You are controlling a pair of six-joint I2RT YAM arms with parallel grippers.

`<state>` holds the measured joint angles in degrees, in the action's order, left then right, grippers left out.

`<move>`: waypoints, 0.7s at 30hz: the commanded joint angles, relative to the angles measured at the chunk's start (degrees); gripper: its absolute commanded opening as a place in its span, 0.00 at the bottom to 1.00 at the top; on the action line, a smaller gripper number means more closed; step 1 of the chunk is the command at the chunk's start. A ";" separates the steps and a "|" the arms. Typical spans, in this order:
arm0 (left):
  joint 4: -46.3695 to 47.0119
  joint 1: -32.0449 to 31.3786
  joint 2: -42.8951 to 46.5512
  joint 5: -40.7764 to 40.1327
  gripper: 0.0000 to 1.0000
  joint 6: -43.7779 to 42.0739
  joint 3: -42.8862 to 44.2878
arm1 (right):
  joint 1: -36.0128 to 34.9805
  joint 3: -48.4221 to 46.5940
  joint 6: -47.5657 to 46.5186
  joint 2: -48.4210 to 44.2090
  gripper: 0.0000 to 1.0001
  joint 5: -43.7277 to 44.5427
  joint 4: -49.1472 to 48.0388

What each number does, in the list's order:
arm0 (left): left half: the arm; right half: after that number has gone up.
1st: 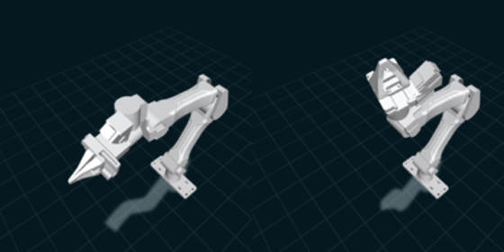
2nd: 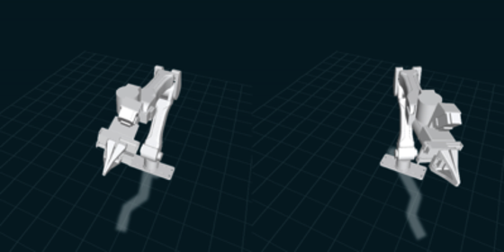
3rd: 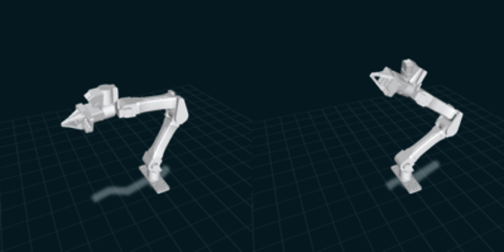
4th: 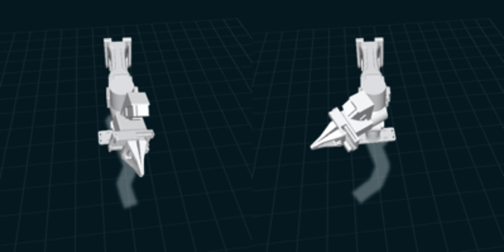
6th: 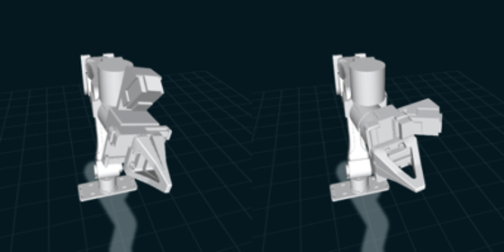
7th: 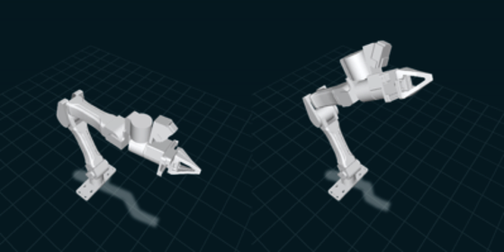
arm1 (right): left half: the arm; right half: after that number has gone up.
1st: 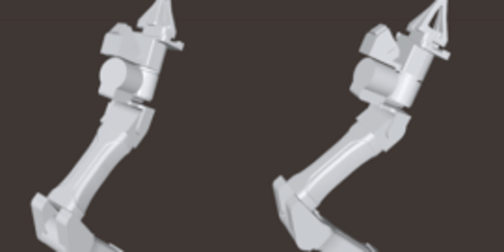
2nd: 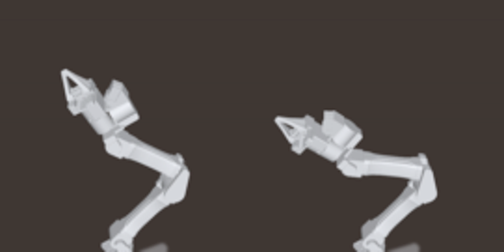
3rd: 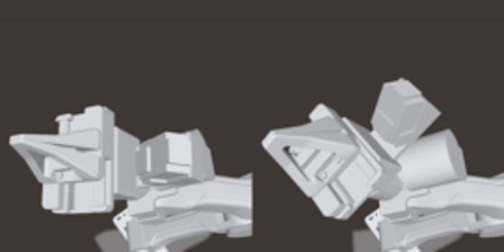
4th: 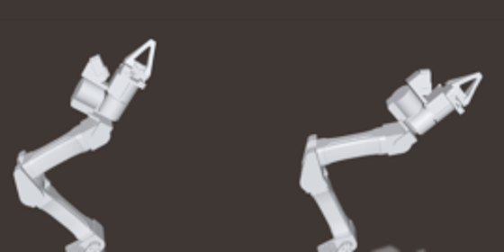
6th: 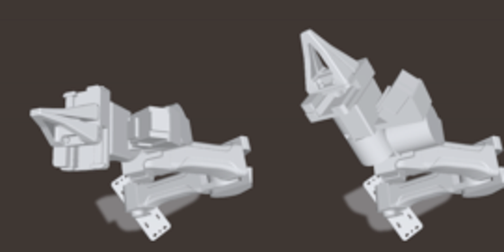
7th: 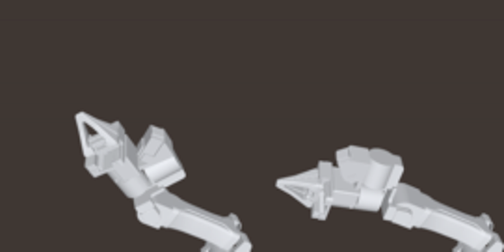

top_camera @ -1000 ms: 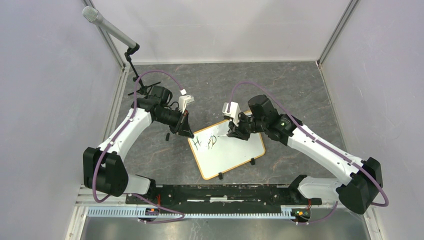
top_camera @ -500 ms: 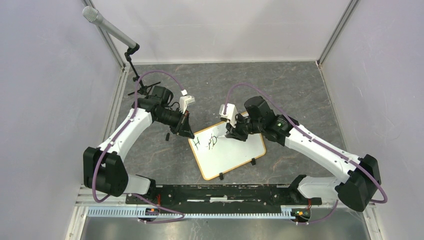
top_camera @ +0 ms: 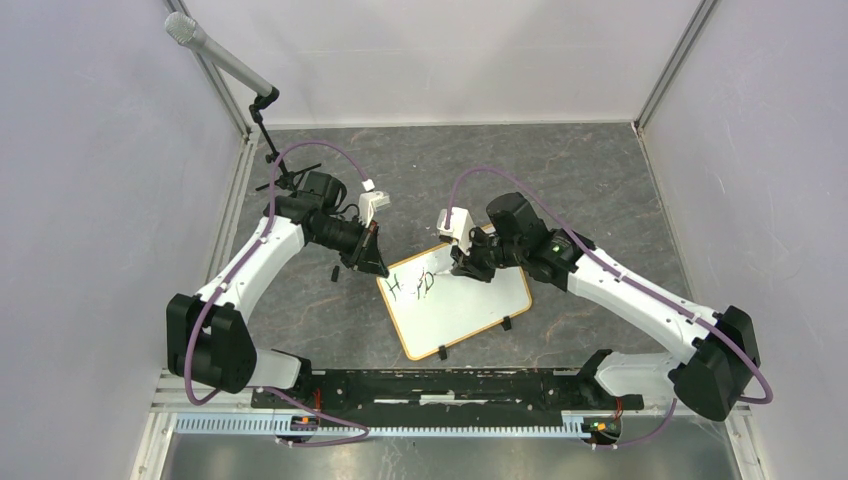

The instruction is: Write a sentence on the whiteboard

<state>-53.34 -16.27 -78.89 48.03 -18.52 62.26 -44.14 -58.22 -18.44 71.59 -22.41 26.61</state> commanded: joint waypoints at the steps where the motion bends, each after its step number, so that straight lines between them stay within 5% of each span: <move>1: -1.24 -1.70 -0.27 -2.33 0.02 -0.43 -1.00 | 0.52 -1.11 -1.16 -0.96 0.00 2.97 -0.53; 21: -1.25 -1.73 -0.03 -2.50 0.02 -0.33 -1.00 | 1.07 -0.35 -1.43 -1.89 0.00 3.82 0.29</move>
<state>-53.28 -16.38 -78.89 47.83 -18.52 62.26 -43.70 -58.22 -18.92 70.74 -20.75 27.49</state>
